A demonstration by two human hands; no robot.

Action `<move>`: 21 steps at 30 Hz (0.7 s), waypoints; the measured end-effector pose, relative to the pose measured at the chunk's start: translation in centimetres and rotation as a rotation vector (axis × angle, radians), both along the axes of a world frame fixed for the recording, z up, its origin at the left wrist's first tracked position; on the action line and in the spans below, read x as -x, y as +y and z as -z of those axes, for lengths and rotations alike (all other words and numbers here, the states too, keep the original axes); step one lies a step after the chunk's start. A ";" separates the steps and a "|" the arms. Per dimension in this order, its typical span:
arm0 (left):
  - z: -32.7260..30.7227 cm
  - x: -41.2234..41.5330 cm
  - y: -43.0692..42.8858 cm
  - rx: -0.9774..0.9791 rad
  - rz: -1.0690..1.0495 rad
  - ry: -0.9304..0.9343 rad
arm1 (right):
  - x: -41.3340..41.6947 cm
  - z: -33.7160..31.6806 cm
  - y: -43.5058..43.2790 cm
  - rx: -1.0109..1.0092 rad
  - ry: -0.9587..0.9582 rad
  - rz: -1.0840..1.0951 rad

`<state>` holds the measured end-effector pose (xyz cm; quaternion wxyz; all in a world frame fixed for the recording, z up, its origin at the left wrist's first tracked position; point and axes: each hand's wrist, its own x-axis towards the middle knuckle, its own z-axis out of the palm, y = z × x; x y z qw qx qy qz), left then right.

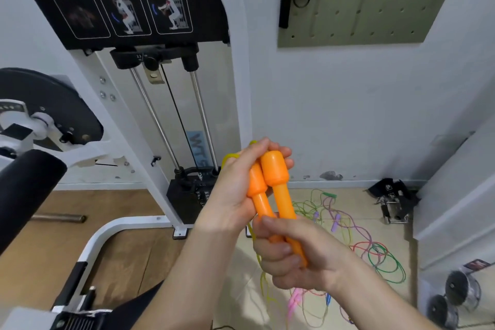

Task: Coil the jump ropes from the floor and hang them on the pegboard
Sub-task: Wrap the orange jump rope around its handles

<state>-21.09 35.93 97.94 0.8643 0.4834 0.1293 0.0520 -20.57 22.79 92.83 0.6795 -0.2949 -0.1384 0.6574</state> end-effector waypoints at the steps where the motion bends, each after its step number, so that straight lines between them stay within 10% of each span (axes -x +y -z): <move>1: -0.2 0.2 0.3 0.002 0.048 0.036 | 0.1 -0.1 0.1 -0.020 0.018 0.001; 6: -0.7 1.9 3.0 -0.381 0.274 0.127 | 0.2 -1.6 0.5 -0.274 0.137 0.023; 13: -3.2 0.8 3.7 -0.709 -0.286 -0.388 | 0.6 -2.8 1.4 -0.422 0.166 -0.005; 16: -3.4 -0.8 2.0 -0.578 0.010 -0.266 | 1.3 -3.4 2.0 -0.485 0.161 -0.044; 21: -2.2 -1.5 0.3 -0.390 -0.063 -0.047 | 1.4 -4.6 2.2 -0.202 0.104 0.232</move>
